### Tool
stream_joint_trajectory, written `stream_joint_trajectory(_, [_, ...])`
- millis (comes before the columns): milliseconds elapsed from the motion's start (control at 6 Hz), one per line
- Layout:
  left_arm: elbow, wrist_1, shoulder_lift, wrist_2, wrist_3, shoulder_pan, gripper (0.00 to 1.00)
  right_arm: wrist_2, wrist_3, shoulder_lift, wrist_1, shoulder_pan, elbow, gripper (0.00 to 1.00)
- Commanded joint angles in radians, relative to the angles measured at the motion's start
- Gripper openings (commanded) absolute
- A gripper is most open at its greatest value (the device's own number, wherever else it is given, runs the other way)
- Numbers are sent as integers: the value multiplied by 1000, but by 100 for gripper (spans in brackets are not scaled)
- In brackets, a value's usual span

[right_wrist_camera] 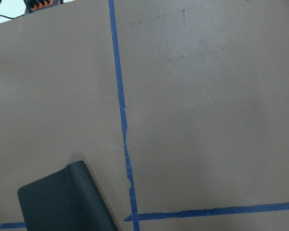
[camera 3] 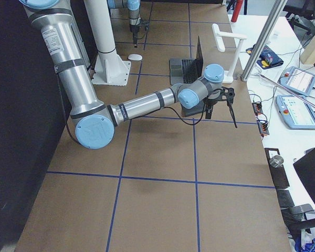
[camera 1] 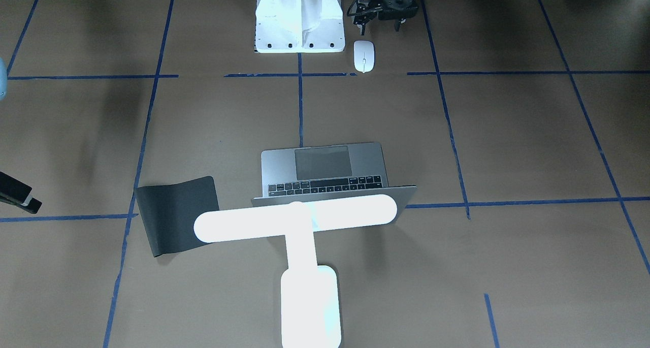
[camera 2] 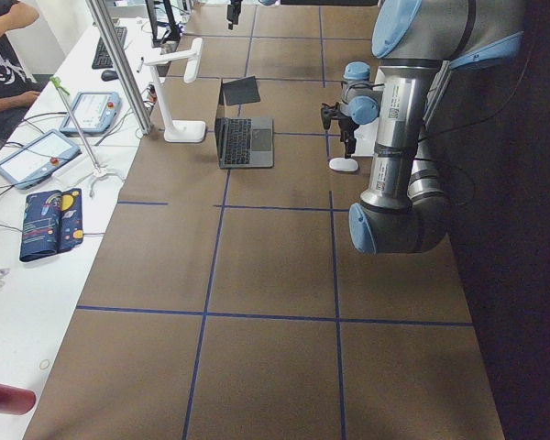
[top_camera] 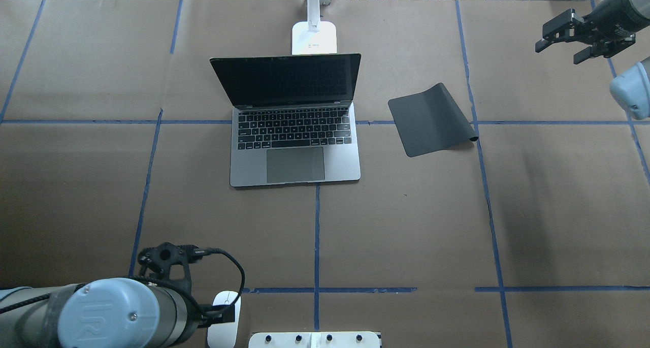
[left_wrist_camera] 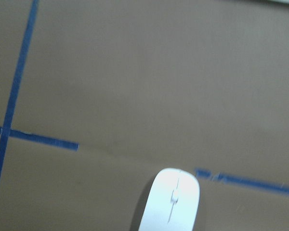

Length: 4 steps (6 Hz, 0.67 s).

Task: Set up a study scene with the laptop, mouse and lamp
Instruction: 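Reach the left gripper to the white mouse and grasp it while the right arm withdraws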

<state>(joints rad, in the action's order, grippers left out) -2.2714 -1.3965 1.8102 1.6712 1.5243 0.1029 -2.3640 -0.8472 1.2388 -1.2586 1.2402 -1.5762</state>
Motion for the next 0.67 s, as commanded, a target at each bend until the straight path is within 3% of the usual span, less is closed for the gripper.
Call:
stream_joint_trajectory(0, [95,-144,9,10,-163,-14,100,-1,-3,1,2,-4,-4,100])
stream_joint_trajectory(167, [189,-299,3,9,-155,-14,100,-1,-3,1,4,-4,-8,100])
stream_joint_trajectory(500, [223,-346,0,8,-156,-12,100,-1,-4,1,2,-7,-10,100])
